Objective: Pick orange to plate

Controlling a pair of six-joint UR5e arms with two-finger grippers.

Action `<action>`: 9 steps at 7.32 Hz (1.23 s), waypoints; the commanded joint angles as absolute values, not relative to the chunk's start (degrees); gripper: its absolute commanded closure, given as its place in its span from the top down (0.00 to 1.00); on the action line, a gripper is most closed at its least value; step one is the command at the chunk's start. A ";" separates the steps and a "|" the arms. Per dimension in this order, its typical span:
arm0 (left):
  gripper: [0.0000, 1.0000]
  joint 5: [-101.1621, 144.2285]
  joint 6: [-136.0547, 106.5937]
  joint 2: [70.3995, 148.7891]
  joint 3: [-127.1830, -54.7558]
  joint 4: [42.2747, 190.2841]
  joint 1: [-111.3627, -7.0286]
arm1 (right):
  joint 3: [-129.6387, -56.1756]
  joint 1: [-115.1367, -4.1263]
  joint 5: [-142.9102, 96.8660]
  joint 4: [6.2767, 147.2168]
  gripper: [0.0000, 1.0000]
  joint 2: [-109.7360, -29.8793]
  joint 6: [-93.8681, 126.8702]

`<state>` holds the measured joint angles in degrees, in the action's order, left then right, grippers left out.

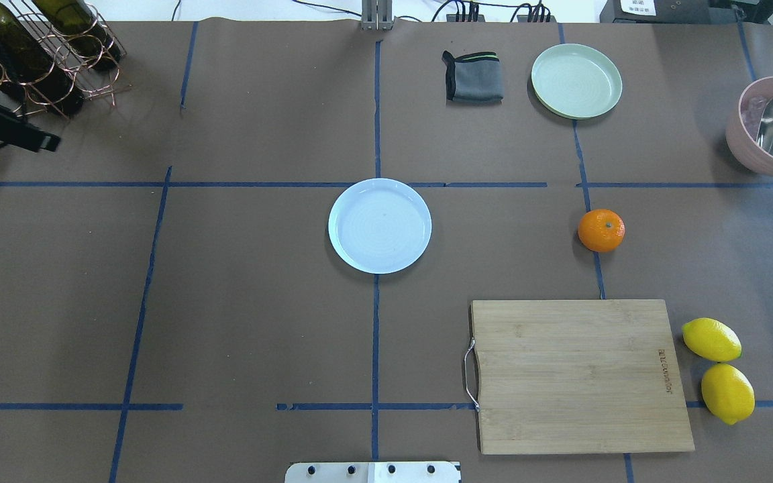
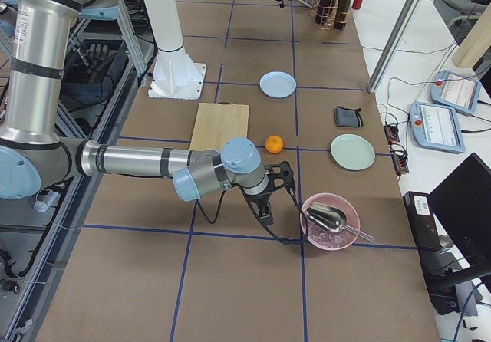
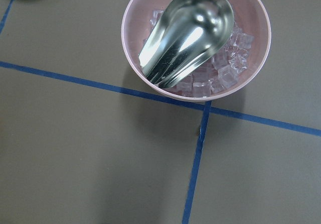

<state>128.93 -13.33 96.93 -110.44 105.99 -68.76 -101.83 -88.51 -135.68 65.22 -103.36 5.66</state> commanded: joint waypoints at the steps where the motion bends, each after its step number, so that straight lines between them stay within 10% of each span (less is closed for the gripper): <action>1: 1.00 136.23 9.39 90.99 -104.88 105.56 -80.47 | -101.78 -88.51 -135.79 65.21 1.00 -103.36 5.63; 9: 1.00 136.23 33.93 82.53 -94.05 89.56 -98.44 | -101.25 -88.51 -135.79 65.21 1.00 -103.36 5.71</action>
<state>136.15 34.19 83.41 -94.56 89.65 -98.30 -101.26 -88.51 -135.78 65.21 -103.43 5.67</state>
